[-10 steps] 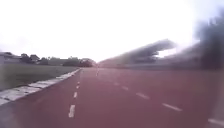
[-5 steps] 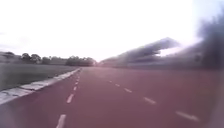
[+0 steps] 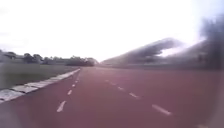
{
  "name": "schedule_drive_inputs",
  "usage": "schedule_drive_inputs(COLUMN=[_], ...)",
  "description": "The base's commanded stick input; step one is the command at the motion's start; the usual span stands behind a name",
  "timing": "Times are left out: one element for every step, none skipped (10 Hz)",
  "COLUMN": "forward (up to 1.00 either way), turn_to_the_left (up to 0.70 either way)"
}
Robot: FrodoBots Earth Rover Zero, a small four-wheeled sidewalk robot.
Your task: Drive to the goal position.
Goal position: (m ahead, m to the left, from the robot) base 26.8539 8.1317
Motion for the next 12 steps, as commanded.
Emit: schedule_drive_inputs(forward=[0.7,0.7,0.7,0.7,0.7,0.7,0.7,0.7,0.7,0.7,0.7,0.7], turn_to_the_left=[0.0,0.0,0.0,0.0,0.0,0.0,0.0,0.0,0.0,0.0,0.0,0.0])
